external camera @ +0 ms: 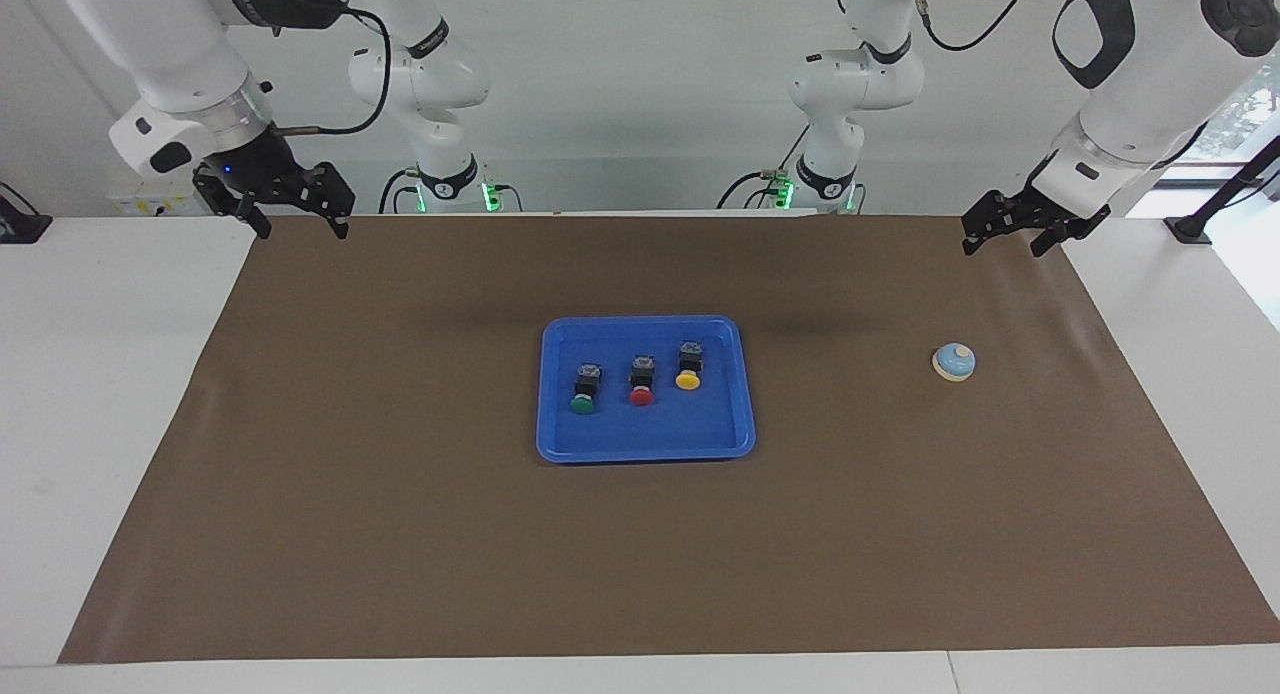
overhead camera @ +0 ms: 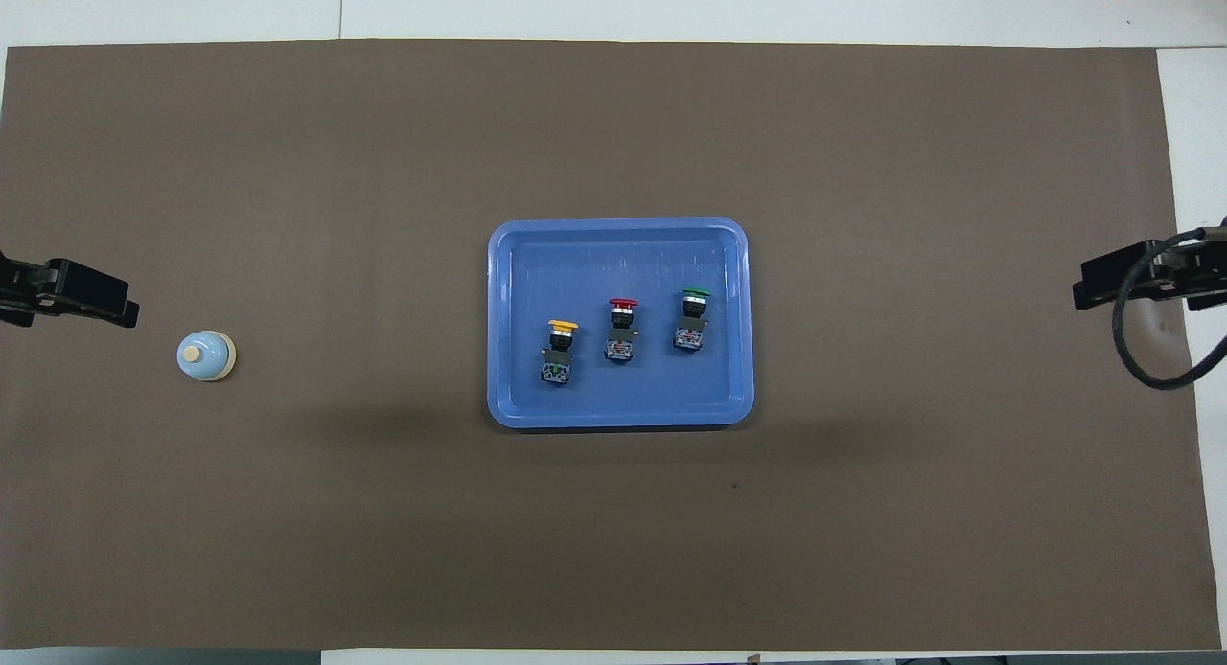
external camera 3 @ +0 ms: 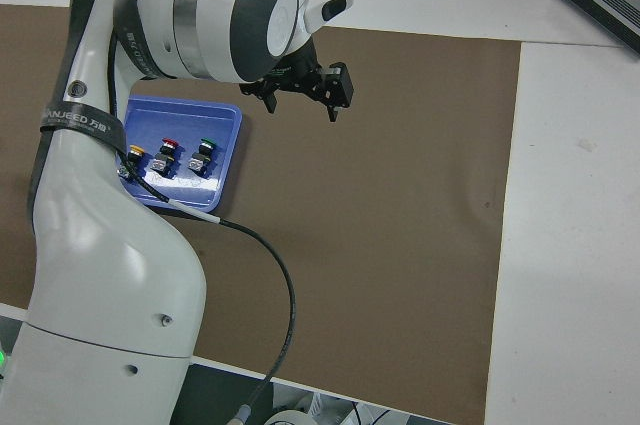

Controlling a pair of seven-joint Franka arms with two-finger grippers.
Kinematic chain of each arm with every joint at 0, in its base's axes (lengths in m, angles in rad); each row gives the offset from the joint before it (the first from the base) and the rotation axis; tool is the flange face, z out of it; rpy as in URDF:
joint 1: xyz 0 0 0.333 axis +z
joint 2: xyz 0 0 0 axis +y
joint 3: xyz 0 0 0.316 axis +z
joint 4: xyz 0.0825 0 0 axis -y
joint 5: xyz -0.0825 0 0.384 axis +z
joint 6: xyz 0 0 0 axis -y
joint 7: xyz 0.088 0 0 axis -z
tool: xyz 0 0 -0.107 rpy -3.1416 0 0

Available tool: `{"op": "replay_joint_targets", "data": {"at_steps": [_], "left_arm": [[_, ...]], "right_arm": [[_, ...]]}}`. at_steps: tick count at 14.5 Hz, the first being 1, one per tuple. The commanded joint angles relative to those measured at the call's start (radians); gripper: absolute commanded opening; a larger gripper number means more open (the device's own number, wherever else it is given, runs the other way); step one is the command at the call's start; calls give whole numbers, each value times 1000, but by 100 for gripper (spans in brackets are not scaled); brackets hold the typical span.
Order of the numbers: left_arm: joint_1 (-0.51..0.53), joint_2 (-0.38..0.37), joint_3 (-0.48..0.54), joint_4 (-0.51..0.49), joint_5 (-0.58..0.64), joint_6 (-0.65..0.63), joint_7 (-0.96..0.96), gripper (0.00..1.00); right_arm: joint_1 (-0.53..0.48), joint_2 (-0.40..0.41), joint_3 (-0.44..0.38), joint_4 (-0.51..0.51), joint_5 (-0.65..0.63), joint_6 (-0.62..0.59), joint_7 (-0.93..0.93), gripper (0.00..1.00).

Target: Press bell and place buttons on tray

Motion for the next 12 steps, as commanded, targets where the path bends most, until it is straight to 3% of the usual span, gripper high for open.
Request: {"op": "replay_joint_targets", "data": {"at_steps": [1, 12], "left_arm": [[-5, -12, 7, -1, -17, -15, -7, 100], [-5, -12, 7, -3, -17, -15, -7, 100]], "right_arm": [[-6, -22, 2, -38, -16, 28, -28, 100], [-3, -31, 4, -66, -44, 46, -32, 100]]}}
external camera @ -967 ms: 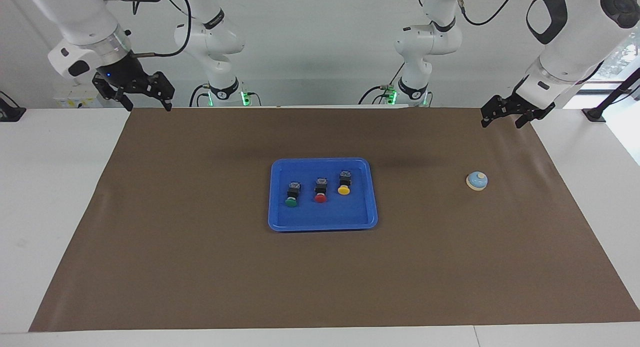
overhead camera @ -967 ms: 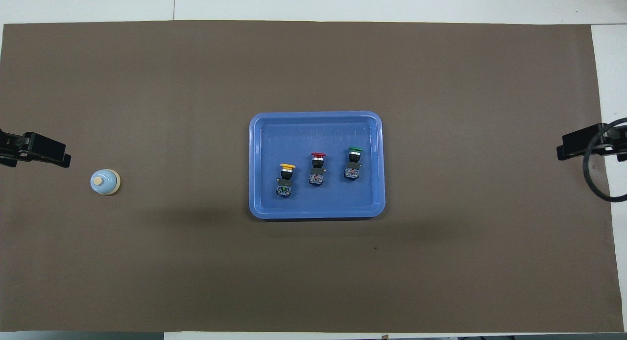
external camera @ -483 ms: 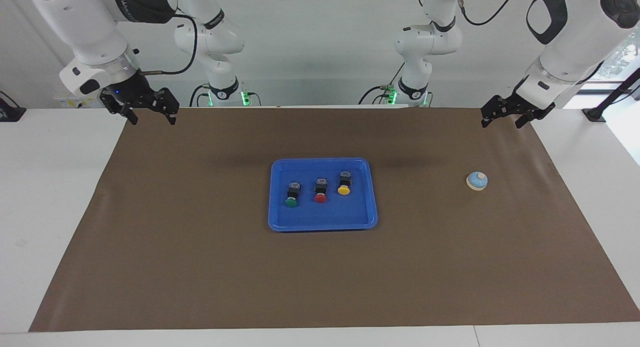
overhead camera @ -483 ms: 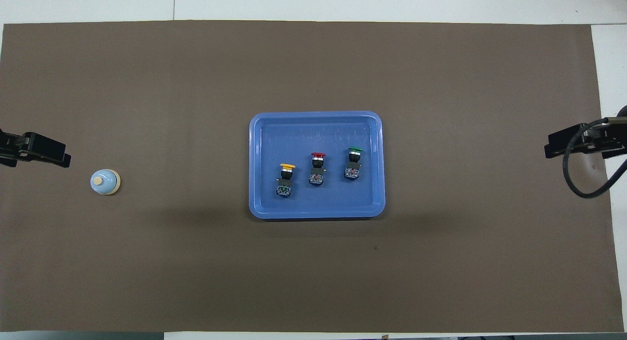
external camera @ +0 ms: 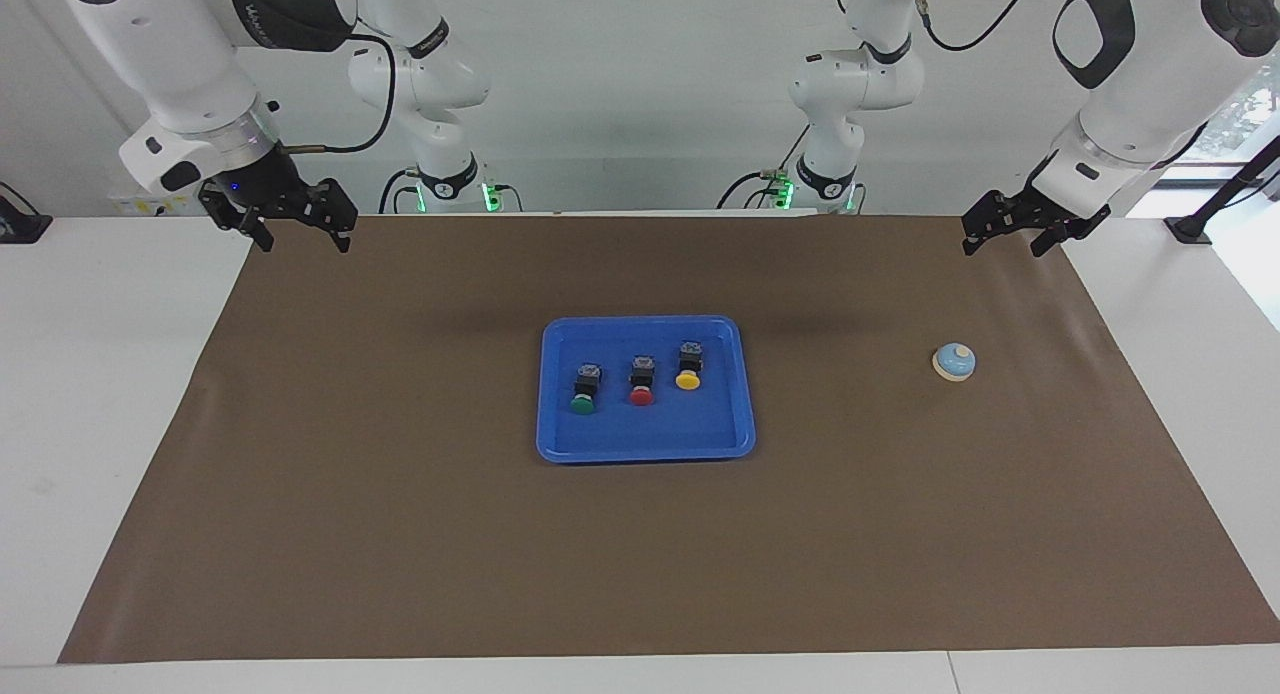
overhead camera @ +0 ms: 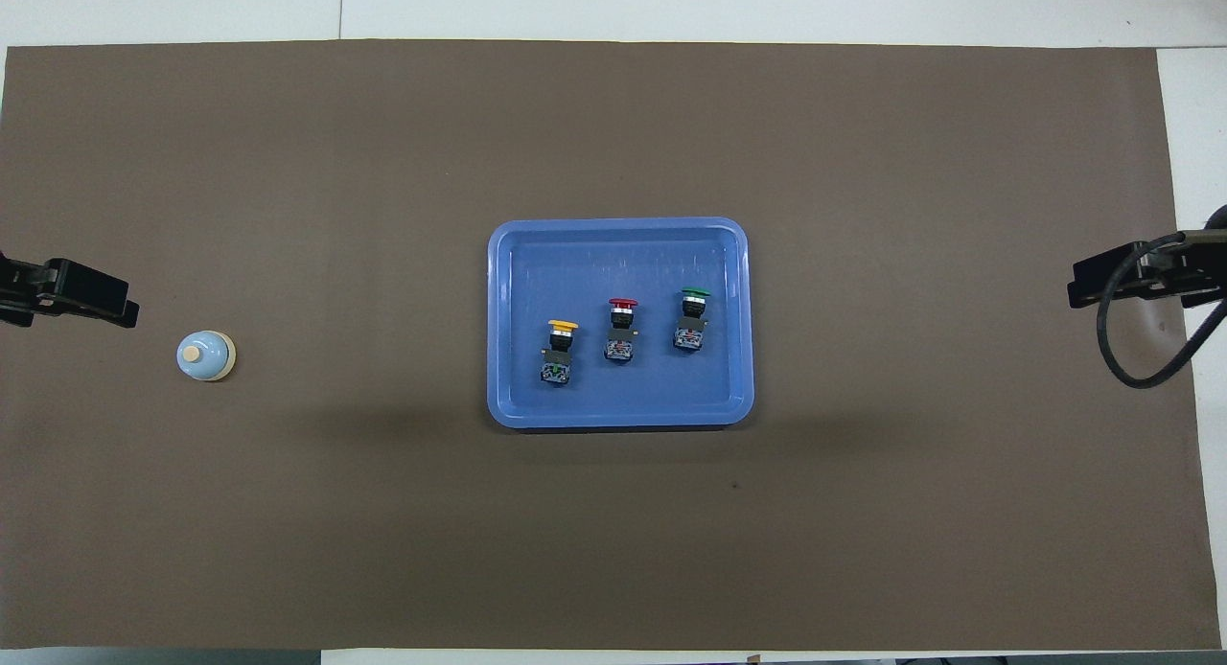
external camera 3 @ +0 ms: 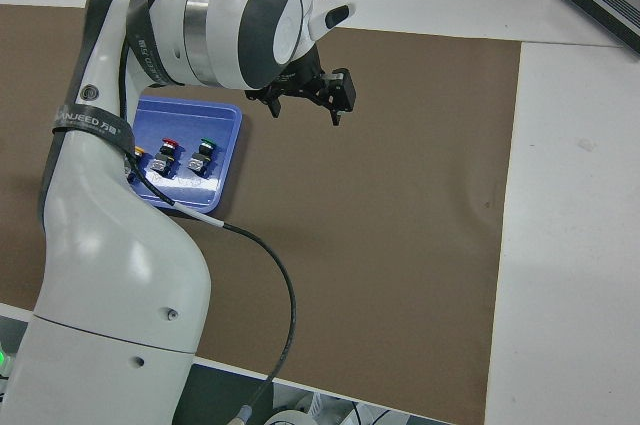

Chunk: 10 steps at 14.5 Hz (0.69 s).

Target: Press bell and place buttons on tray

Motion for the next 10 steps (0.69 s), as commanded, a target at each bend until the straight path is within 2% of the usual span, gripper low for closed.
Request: {"op": "replay_joint_targets", "data": {"at_steps": [1, 10], "left_arm": [[-5, -12, 7, -3, -17, -15, -7, 100], [-4, -12, 7, -1, -17, -15, -7, 100]], "right_arm": [[-4, -31, 4, -40, -14, 16, -23, 100], [-16, -33, 2, -33, -11, 11, -26, 100]]}}
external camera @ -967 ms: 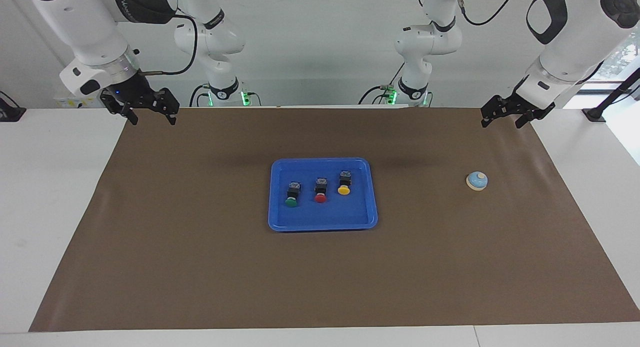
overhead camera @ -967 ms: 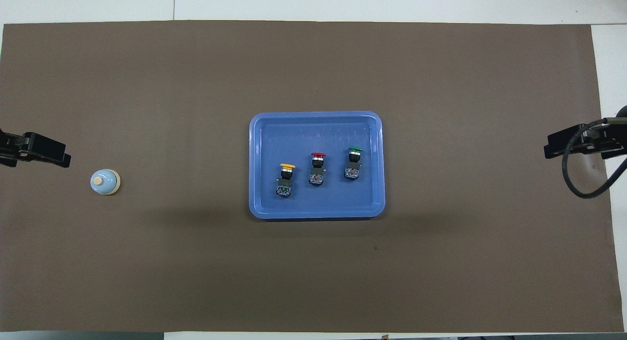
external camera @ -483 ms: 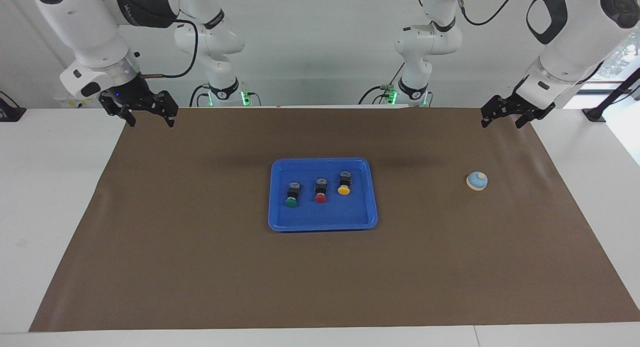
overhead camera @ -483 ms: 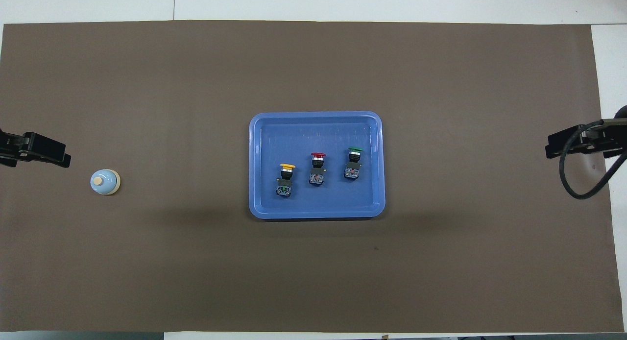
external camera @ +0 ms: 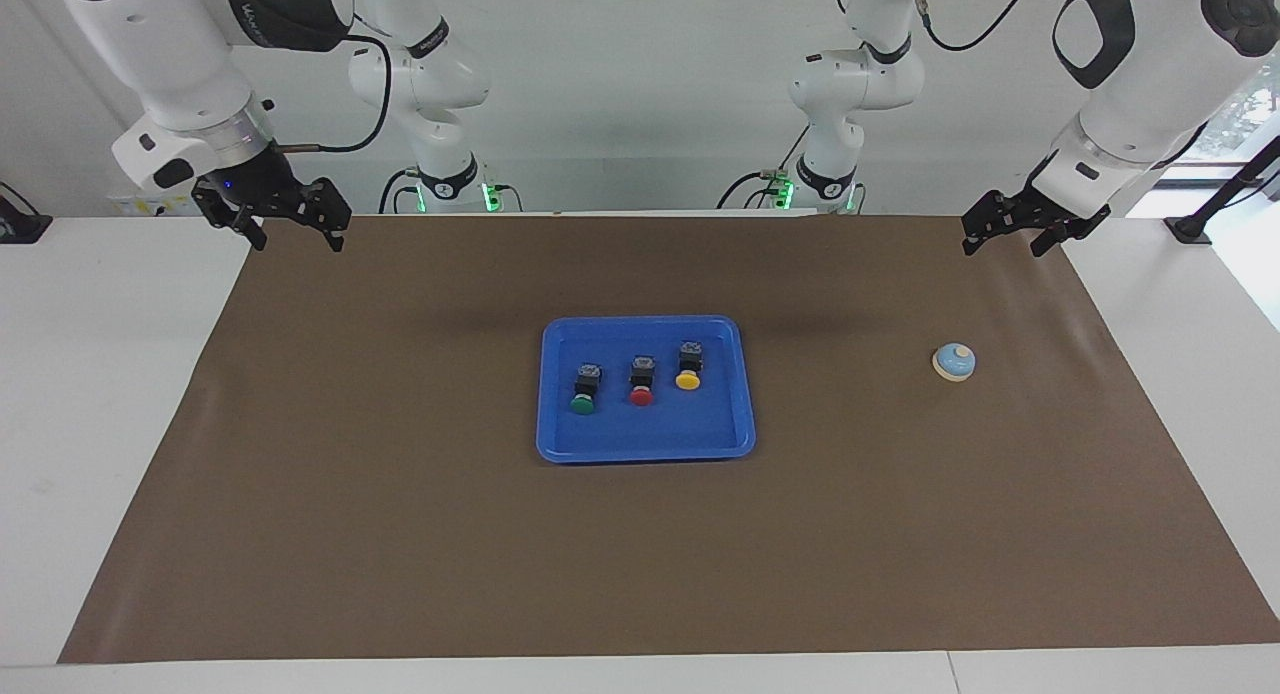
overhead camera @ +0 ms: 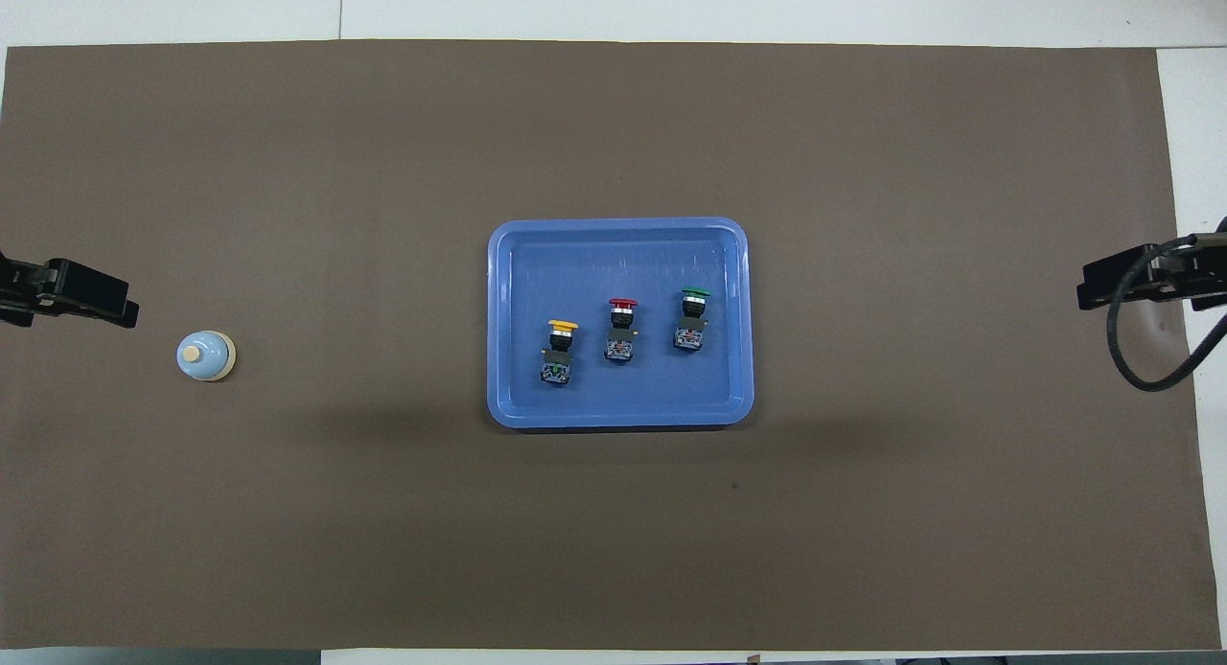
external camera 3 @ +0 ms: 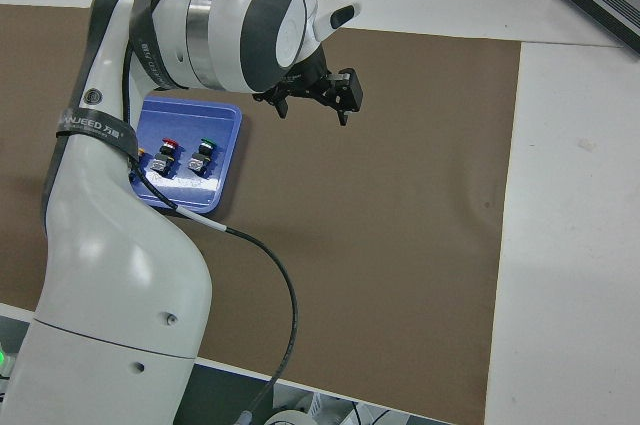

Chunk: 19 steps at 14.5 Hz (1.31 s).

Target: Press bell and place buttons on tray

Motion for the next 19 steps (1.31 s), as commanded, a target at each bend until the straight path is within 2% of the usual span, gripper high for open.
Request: {"op": "replay_joint_targets", "data": {"at_steps": [1, 12, 13, 14, 15, 17, 19], "left_arm": [[-5, -12, 7, -3, -17, -15, -7, 100], [-18, -15, 6, -9, -14, -16, -26, 100], [-18, -24, 4, -24, -9, 7, -26, 79], [-12, -29, 4, -50, -10, 69, -24, 25], [-8, -50, 6, -99, -10, 109, -26, 0], [10, -98, 13, -237, -10, 213, -30, 0], [37, -100, 13, -331, -9, 295, -30, 0]], "right_arm": [[-9, -24, 5, -29, -10, 11, -26, 100], [-9, -24, 6, -29, -10, 11, -26, 100], [-9, -24, 5, -29, -10, 11, -26, 100], [-9, -24, 5, -29, -10, 11, -26, 100], [-9, -24, 6, -29, -10, 11, -26, 100], [-9, -24, 7, -29, -10, 11, -26, 100], [-9, -24, 5, -29, -10, 11, -26, 100]]}}
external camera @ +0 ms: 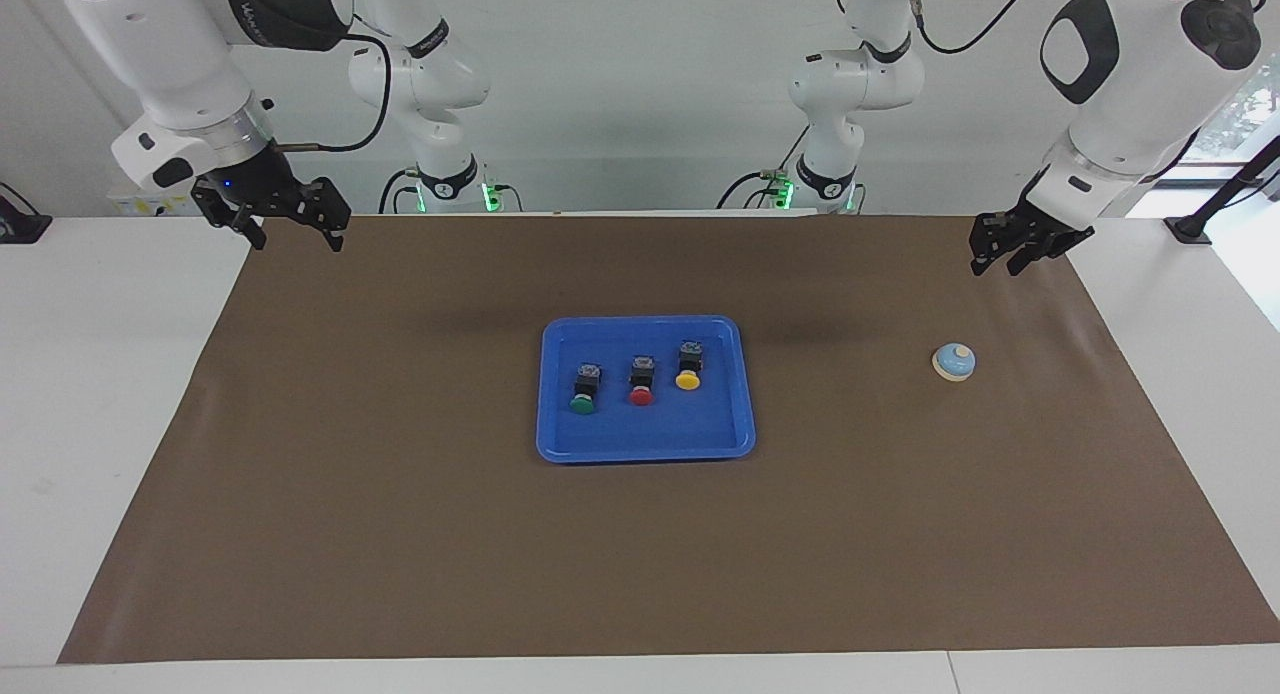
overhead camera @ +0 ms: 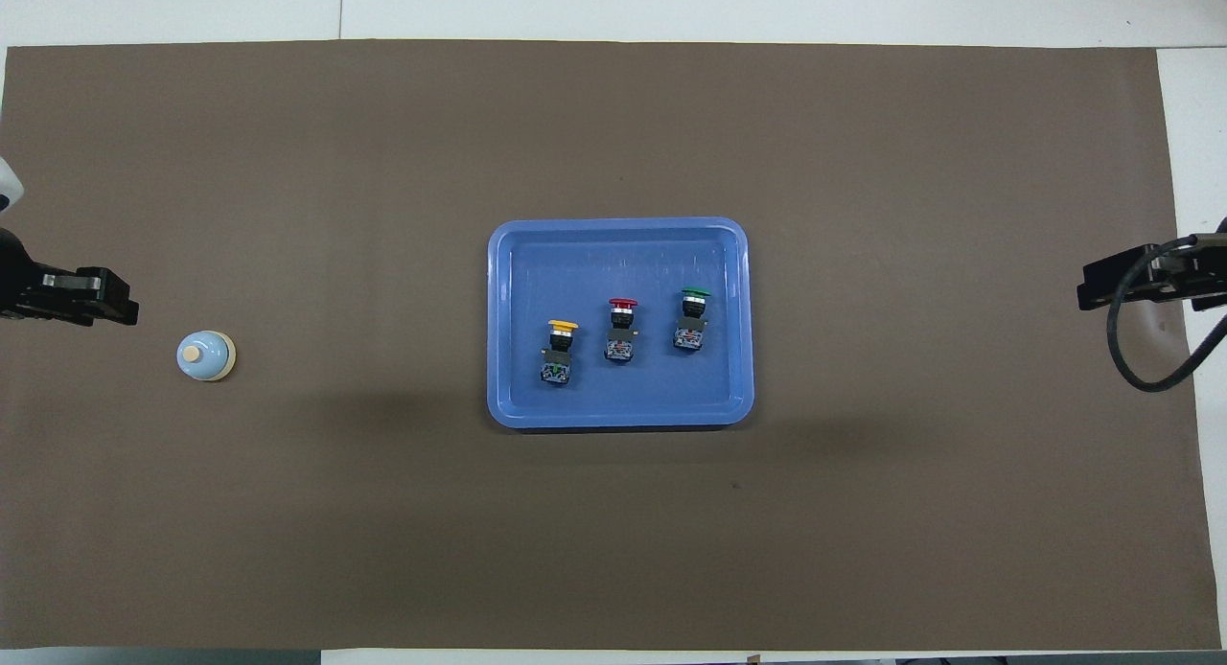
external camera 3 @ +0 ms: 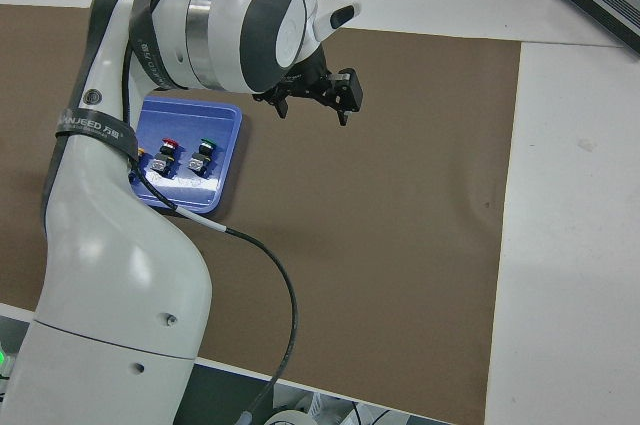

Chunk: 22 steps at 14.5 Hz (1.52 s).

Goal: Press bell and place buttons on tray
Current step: 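Press down on the white bell again with the left gripper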

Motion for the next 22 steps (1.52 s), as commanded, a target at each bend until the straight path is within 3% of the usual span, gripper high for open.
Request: {"op": "replay_joint_targets", "data": {"at_steps": [1, 5, 12, 16, 18, 19, 21, 22], "left_arm": [[37, -48, 4, -188, -9, 135, -7, 0], [77, 6, 2, -377, -9, 414, 2, 0], [112, 62, 4, -477, -9, 609, 21, 0], [114, 147, 4, -477, -9, 683, 28, 0], [103, 147, 4, -395, -9, 596, 29, 0], [97, 138, 2, -324, -9, 497, 29, 14], [66, 115, -1, -177, -9, 239, 19, 100], [45, 65, 1, -144, -9, 103, 16, 100]], "right_arm": [[-9, -23, 6, -29, -10, 11, -26, 100], [-9, -23, 6, -29, -10, 11, -26, 100], [-9, -23, 6, -29, -10, 11, -26, 100], [-9, -23, 5, -29, -10, 10, -26, 100], [-9, -23, 5, -29, -10, 10, -26, 100], [-9, -23, 5, -29, -10, 11, -26, 100], [-9, -23, 6, -29, -10, 11, -26, 100], [-9, -23, 5, -29, -10, 11, -26, 100]]}}
